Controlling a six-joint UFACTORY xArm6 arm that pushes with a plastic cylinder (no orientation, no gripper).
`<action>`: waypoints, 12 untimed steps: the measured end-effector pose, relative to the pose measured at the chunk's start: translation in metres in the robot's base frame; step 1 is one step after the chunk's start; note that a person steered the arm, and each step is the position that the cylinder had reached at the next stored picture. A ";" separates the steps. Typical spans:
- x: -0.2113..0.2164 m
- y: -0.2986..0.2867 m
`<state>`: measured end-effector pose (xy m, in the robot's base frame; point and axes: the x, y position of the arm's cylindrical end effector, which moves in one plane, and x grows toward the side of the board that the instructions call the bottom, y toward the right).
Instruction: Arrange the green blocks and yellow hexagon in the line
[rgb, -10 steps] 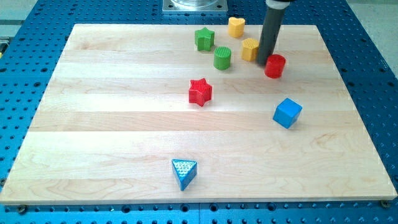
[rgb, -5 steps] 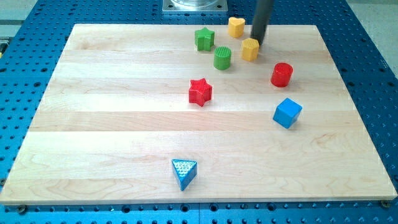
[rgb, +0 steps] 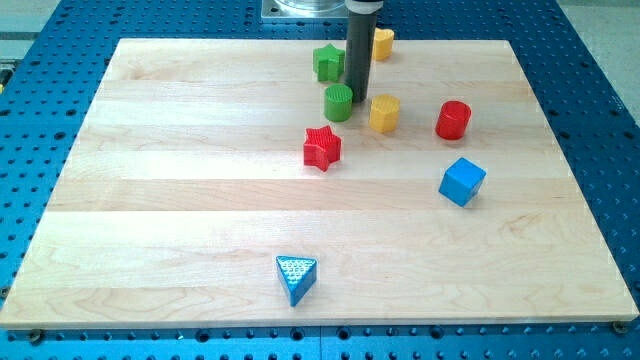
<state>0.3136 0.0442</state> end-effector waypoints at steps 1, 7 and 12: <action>0.000 -0.005; -0.121 0.036; 0.015 -0.118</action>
<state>0.3289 -0.0737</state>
